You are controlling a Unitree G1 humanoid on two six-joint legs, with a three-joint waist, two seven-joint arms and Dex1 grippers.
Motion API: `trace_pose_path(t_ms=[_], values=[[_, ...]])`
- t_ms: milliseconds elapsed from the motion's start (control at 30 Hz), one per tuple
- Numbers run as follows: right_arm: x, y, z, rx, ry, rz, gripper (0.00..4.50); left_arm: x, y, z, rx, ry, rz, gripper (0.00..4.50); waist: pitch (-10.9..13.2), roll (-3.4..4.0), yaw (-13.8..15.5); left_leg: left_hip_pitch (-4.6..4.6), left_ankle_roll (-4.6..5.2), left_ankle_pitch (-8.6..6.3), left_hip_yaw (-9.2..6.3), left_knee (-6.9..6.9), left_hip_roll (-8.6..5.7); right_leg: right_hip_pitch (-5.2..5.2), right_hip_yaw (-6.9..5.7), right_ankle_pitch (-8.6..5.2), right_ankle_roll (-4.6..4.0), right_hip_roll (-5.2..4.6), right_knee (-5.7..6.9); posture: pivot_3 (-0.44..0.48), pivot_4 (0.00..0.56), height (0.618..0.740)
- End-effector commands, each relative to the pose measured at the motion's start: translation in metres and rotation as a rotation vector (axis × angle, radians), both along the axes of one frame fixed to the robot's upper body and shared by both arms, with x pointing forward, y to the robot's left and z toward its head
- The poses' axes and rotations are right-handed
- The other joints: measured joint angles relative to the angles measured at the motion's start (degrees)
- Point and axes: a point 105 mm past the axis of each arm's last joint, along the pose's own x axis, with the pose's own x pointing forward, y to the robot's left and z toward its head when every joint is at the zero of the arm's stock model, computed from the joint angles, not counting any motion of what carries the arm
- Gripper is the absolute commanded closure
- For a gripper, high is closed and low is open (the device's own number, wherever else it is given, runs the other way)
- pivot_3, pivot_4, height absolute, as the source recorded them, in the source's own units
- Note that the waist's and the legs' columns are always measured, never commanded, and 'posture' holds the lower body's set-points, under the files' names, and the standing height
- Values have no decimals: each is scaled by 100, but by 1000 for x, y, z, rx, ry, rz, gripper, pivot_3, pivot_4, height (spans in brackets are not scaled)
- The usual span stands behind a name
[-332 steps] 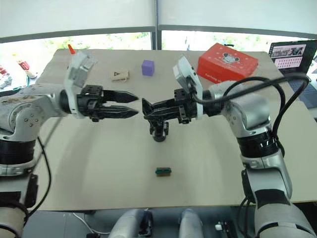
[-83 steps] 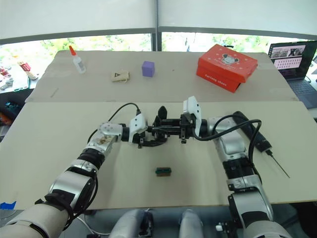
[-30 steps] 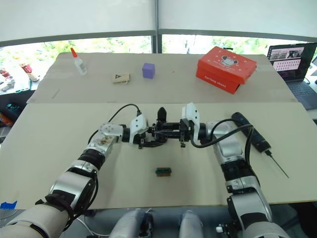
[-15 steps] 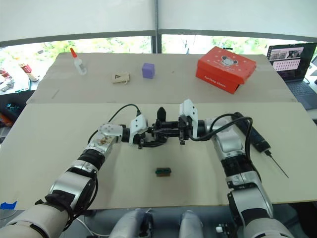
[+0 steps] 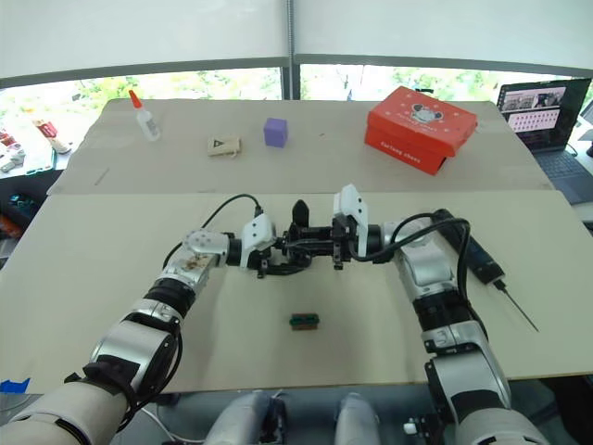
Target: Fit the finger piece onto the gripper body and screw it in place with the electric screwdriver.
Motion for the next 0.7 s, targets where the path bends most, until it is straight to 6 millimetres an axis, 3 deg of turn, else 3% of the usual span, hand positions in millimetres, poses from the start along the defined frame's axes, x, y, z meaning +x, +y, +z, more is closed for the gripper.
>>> trace_pose_path(t_ms=[33, 400, 600, 667, 700], values=[[-6, -15, -64, -195, 200, -41, 4148, 2, 1, 13, -27, -43, -7, 2233, 0, 0, 2, 0, 0, 0, -1, 0, 0, 0, 0, 0, 0, 0, 0, 0, 150, 740], [-6, -19, -58, -162, 152, -62, 4148, 1, 2, 11, -28, -41, -2, 2233, -2, 0, 2, 2, 0, 0, -1, -1, 0, 1, 0, 0, 0, 0, 0, 0, 150, 740], [-10, -13, -33, -40, 89, -29, 4148, 2, 1, 13, -26, -42, -4, 2233, -1, 0, 14, -1, 0, 0, -1, -1, -1, 0, 0, 0, 0, -1, -1, 0, 150, 740], [-13, -9, -18, 16, 45, -8, 3076, 2, 1, 12, -26, -42, -5, 2233, -1, -1, 20, -8, 0, 0, -1, -1, -2, -5, -1, 0, 0, -1, -3, 0, 150, 740], [-14, -8, -12, 35, 30, -3, 2759, 2, 0, 12, -25, -41, -6, 2233, 0, -3, 21, -9, 0, 0, -2, -2, -2, -5, -3, 0, 0, -1, -3, 0, 150, 740]])
